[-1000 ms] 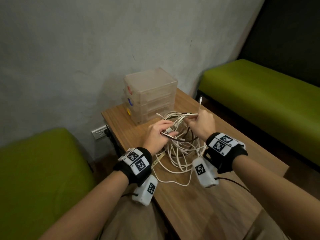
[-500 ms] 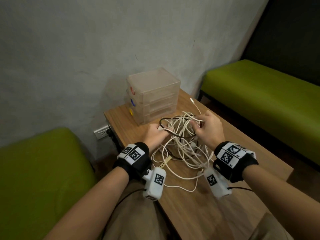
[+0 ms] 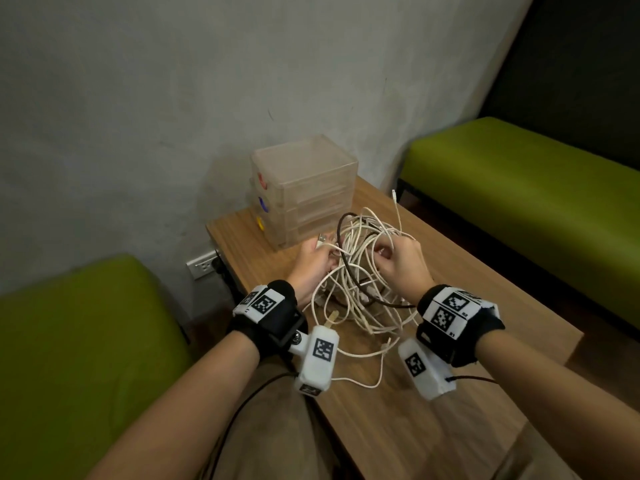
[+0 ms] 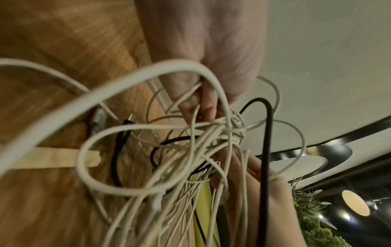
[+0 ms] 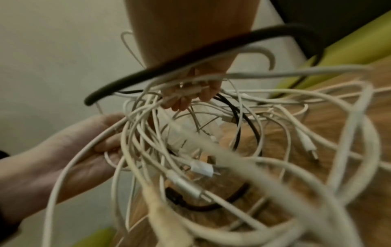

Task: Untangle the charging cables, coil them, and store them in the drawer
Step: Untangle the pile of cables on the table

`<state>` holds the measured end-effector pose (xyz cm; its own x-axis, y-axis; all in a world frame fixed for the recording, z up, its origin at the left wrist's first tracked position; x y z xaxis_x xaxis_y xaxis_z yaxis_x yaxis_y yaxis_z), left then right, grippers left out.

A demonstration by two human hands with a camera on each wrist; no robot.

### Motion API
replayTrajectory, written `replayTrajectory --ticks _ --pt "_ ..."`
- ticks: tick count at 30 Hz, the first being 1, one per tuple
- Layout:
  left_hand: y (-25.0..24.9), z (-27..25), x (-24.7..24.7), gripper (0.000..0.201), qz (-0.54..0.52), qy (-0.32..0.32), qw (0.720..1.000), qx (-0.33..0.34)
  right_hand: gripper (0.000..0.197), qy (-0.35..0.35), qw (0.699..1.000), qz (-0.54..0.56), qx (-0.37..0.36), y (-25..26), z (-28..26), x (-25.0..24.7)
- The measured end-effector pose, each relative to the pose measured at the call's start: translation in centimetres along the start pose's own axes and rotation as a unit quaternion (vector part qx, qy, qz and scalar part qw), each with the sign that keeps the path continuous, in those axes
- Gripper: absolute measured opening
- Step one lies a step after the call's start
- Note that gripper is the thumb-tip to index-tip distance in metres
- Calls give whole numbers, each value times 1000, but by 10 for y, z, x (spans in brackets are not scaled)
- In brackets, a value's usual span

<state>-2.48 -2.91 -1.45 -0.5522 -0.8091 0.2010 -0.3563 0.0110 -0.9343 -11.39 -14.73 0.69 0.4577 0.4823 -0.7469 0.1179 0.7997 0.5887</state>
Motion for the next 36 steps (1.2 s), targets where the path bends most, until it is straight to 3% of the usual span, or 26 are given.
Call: replayTrajectory --ticks 2,6,8,11,14,17,19,21,22,24,26,28,30,32,36 --pt "2 2 -4 21 2 -25 999 26 34 7 1000 -5 6 0 1 -2" --pt "2 8 -15 22 71 -115 983 125 14 33 999 -9 -15 -6 0 -6" --pt "3 9 -20 22 77 -169 969 166 15 4 999 10 -40 -7 -3 -11" --pt "1 9 -24 14 77 -200 953 214 14 -65 996 41 -45 -7 -7 -15" --pt "2 12 -26 14 57 -223 950 213 14 -114 992 51 -28 -10 -12 -14" --pt "5 17 -31 19 5 -254 953 165 20 -157 985 78 2 -19 -12 -13" --pt "5 19 -30 14 -15 -246 960 132 20 -151 979 130 45 -20 -10 -12" --pt "2 18 -27 27 5 -254 958 135 17 -115 979 151 76 -12 -6 -10" --pt "-3 14 -25 29 32 -265 950 164 17 -91 982 147 79 -7 -4 -9" --pt "-14 2 -18 16 106 -283 919 252 18 -47 984 151 87 -1 -1 -8" --pt "-21 -12 -12 12 172 -254 913 270 19 -17 991 106 83 -1 2 -6" --pt "-17 -22 -8 19 224 -169 940 194 18 -2 995 53 80 -6 4 -3" --pt "-4 -25 -7 18 309 -115 935 130 17 -1 996 37 85 -6 7 -1" --pt "6 -27 -8 17 363 -110 918 118 13 -11 995 46 89 -5 9 1" --pt "10 -25 0 18 344 -127 923 119 12 12 985 137 100 5 9 5"
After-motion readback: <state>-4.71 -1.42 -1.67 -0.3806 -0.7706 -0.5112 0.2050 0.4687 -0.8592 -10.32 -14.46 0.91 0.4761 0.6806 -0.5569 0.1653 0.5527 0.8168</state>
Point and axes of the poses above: each hand's wrist, its own z-axis towards the middle knuckle, its own x-axis out of the palm, y = z × x, the point moved 1 cm from there along z, towards the middle knuckle, and after that the axes turned 5 degrees about -x, right-handed, at the moved point
